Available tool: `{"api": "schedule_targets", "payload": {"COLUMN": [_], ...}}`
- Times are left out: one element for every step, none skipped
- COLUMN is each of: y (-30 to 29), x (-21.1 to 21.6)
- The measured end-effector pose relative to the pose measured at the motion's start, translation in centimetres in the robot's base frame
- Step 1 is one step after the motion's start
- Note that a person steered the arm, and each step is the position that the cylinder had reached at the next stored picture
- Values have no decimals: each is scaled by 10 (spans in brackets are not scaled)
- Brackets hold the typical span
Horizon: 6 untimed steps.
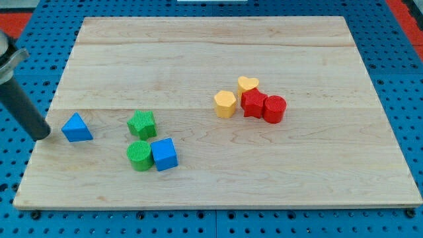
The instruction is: Push the blue triangle closer to the yellow heart
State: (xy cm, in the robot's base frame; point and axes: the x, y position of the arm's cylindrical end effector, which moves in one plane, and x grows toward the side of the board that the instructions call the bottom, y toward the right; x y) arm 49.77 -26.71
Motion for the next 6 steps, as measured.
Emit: {"api": "schedule_targets", "payload": {"y": [75, 131, 179, 211, 179, 207], "x": [-3, -19, -26, -32, -57, -80]}}
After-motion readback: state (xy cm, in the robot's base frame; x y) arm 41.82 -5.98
